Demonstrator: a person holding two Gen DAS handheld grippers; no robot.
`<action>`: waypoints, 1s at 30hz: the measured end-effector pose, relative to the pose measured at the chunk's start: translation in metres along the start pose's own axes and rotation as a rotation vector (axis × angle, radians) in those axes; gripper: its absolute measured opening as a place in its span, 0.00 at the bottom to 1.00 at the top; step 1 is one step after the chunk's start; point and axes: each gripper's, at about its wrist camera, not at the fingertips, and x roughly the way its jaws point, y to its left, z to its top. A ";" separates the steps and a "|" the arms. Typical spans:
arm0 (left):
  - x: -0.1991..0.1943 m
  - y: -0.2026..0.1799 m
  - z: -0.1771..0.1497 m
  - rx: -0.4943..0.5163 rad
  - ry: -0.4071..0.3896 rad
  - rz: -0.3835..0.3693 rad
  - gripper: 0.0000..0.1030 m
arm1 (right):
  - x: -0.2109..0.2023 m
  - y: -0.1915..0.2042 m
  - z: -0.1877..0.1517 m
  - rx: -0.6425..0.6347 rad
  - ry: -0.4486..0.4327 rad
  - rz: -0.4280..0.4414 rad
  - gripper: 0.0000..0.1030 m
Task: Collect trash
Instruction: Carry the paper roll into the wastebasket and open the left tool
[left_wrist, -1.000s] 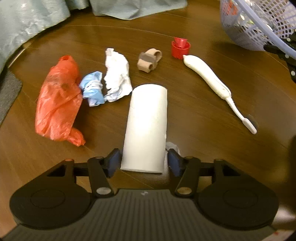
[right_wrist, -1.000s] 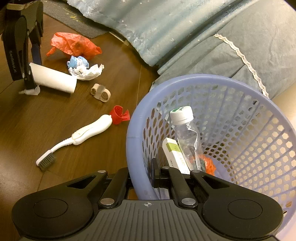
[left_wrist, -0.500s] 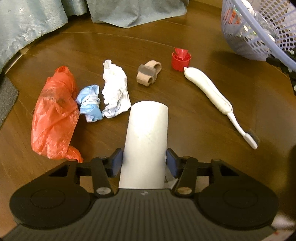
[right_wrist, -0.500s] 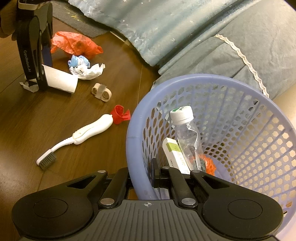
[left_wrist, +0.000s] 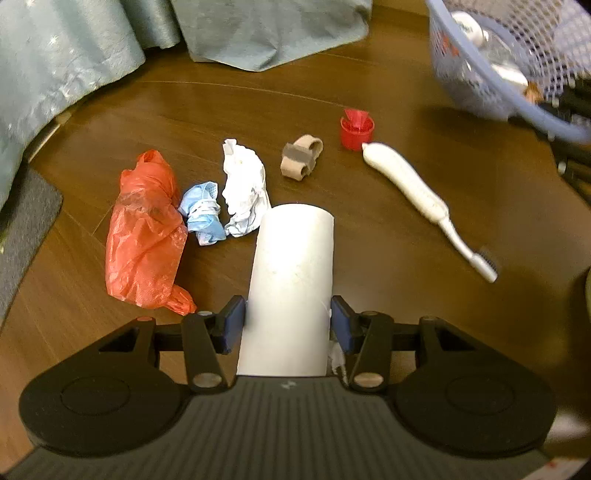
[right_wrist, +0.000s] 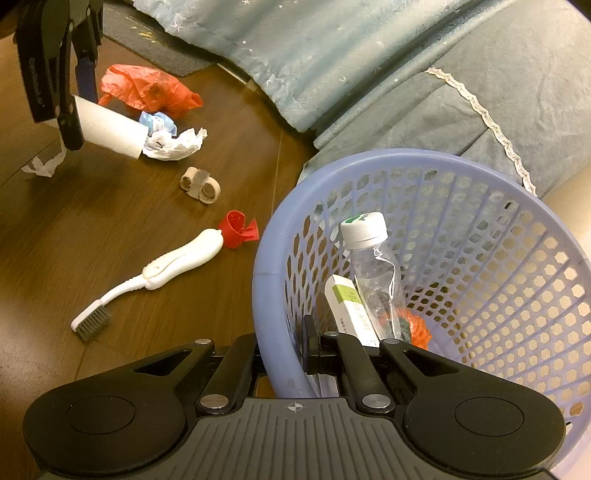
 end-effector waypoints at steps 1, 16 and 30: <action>-0.001 0.000 0.002 -0.011 0.002 -0.006 0.44 | 0.000 0.000 0.000 -0.001 0.000 0.000 0.01; -0.011 -0.012 0.024 0.000 -0.011 -0.041 0.44 | 0.000 0.000 0.001 0.001 0.001 -0.002 0.01; -0.027 -0.021 0.044 0.037 -0.052 -0.068 0.44 | 0.000 0.000 0.002 0.000 0.001 -0.002 0.01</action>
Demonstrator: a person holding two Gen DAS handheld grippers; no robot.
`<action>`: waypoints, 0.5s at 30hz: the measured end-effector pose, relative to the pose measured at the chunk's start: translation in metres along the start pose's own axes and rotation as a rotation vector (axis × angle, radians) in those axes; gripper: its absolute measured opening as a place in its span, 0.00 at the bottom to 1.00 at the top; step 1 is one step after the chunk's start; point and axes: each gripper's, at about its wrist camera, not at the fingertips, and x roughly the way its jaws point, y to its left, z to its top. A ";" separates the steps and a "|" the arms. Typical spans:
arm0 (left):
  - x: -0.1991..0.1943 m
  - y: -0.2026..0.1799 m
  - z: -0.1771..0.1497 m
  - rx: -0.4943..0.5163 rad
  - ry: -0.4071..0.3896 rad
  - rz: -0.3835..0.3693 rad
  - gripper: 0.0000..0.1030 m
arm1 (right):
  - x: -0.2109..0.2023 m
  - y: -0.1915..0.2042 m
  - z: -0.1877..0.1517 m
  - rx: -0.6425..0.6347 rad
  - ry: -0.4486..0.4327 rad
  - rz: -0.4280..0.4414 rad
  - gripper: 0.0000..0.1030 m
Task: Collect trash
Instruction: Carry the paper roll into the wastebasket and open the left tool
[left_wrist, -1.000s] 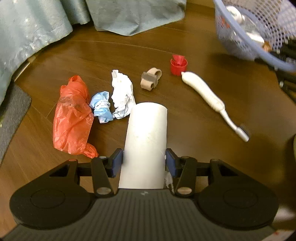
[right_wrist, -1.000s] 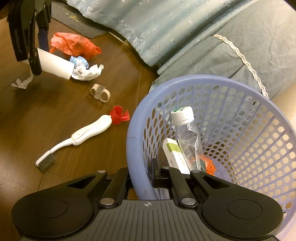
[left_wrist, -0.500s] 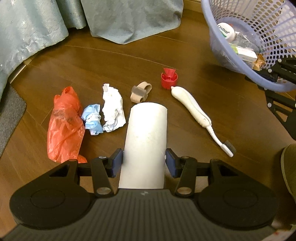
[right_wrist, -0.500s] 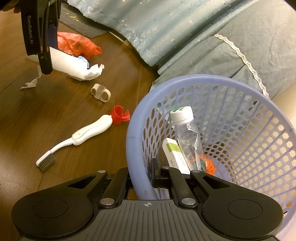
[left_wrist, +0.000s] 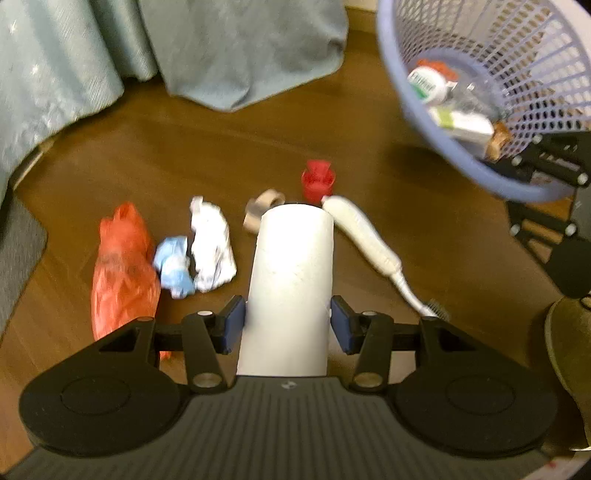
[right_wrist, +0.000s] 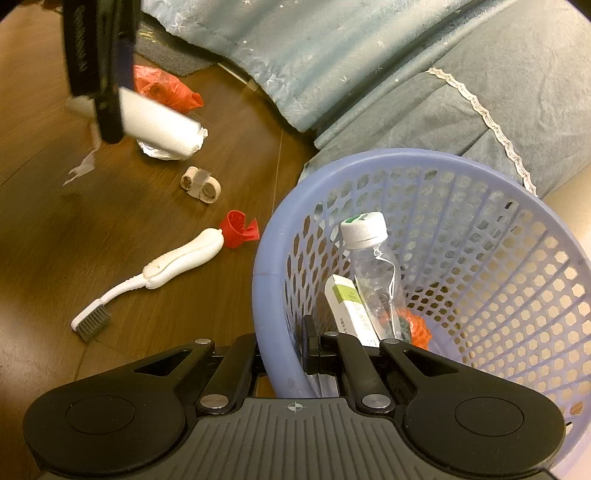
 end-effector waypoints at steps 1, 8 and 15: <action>-0.004 -0.002 0.005 0.012 -0.012 -0.006 0.44 | 0.000 0.000 0.000 0.000 0.001 0.001 0.01; -0.045 -0.018 0.056 0.094 -0.112 -0.060 0.44 | 0.000 0.000 0.000 0.000 0.000 0.001 0.01; -0.071 -0.062 0.110 0.227 -0.175 -0.150 0.44 | -0.001 0.001 -0.003 0.005 -0.001 0.001 0.01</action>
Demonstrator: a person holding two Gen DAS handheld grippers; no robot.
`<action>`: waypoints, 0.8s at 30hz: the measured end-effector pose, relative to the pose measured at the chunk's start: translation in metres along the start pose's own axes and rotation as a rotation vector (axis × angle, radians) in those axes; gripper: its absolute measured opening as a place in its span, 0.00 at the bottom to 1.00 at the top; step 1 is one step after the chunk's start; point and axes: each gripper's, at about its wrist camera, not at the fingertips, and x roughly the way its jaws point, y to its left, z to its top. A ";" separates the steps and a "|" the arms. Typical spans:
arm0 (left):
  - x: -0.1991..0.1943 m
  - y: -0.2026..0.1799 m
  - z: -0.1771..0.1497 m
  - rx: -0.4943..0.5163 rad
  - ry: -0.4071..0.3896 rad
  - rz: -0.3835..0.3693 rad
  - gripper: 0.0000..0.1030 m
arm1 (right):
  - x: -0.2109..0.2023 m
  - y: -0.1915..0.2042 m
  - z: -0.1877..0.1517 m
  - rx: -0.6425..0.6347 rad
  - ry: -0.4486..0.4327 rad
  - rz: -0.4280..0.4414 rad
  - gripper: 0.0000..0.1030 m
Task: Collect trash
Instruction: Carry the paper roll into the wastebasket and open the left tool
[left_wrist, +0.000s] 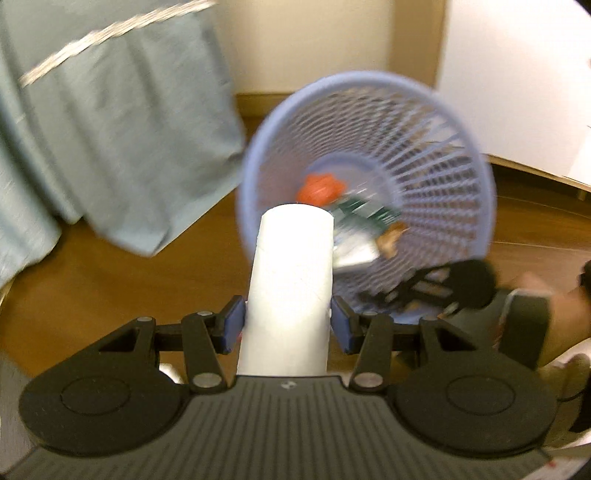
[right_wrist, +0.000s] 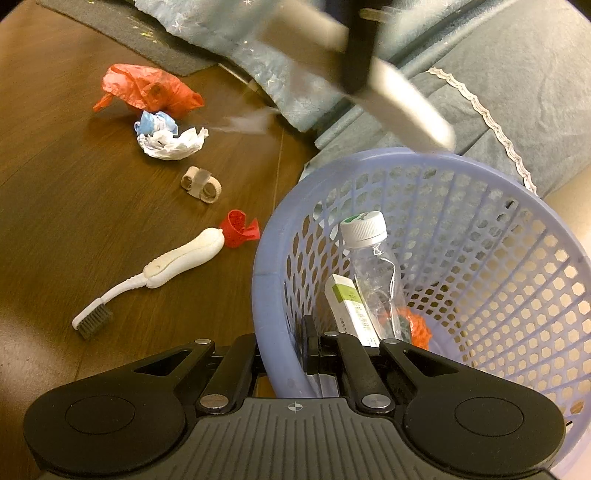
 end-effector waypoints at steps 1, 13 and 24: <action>0.004 -0.005 0.008 0.024 0.003 -0.023 0.44 | 0.000 0.000 0.000 0.001 0.000 0.001 0.01; 0.049 -0.037 0.087 0.130 -0.098 -0.082 0.56 | -0.001 -0.002 0.001 0.013 -0.003 -0.001 0.01; 0.015 0.052 -0.006 -0.162 -0.023 0.128 0.56 | 0.000 -0.005 0.002 0.027 -0.003 -0.010 0.01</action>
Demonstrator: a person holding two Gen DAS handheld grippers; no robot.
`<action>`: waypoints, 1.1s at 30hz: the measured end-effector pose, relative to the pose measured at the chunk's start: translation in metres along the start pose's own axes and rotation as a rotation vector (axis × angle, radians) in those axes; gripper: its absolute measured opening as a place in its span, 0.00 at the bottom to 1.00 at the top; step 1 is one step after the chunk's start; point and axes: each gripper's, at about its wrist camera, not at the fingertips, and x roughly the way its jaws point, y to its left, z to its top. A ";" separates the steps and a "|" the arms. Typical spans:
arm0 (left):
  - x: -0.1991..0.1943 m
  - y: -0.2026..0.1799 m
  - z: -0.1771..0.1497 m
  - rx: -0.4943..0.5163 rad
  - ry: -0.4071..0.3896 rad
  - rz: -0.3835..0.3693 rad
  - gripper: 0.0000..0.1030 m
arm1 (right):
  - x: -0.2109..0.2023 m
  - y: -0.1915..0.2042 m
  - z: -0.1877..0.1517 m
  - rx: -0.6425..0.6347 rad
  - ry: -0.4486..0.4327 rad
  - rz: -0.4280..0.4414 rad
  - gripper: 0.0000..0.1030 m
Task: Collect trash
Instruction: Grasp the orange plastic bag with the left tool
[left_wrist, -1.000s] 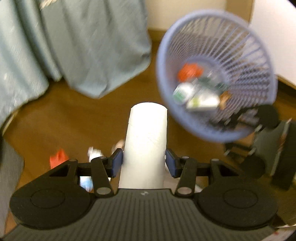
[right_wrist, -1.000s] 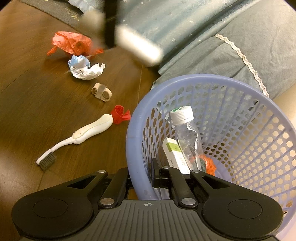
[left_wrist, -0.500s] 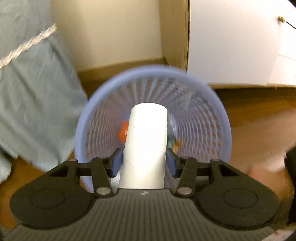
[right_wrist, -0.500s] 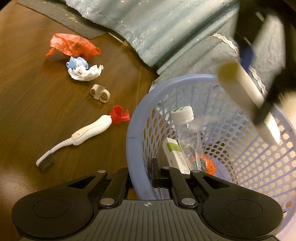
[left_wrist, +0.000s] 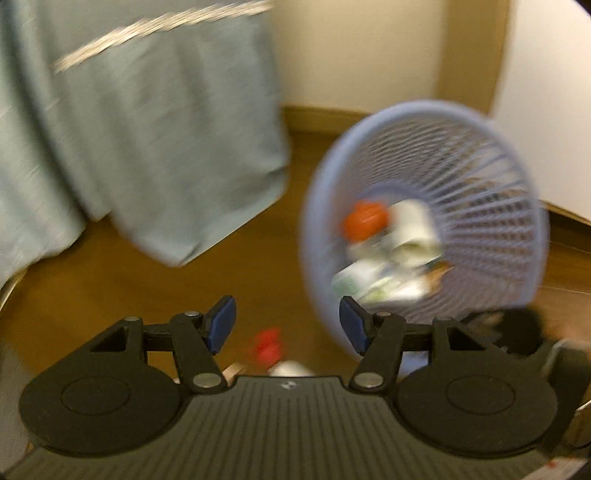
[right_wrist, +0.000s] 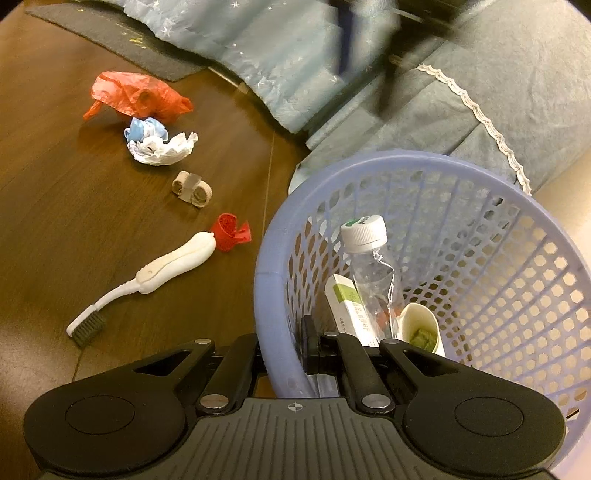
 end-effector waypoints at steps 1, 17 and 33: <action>-0.001 0.012 -0.008 -0.029 0.010 0.029 0.56 | 0.000 0.000 0.000 -0.001 0.000 0.000 0.01; -0.013 0.107 -0.137 -0.248 0.147 0.325 0.56 | 0.001 0.003 -0.001 -0.023 0.007 0.002 0.01; 0.059 0.154 -0.161 -0.231 0.243 0.253 0.46 | 0.002 0.008 -0.003 -0.042 0.008 0.005 0.01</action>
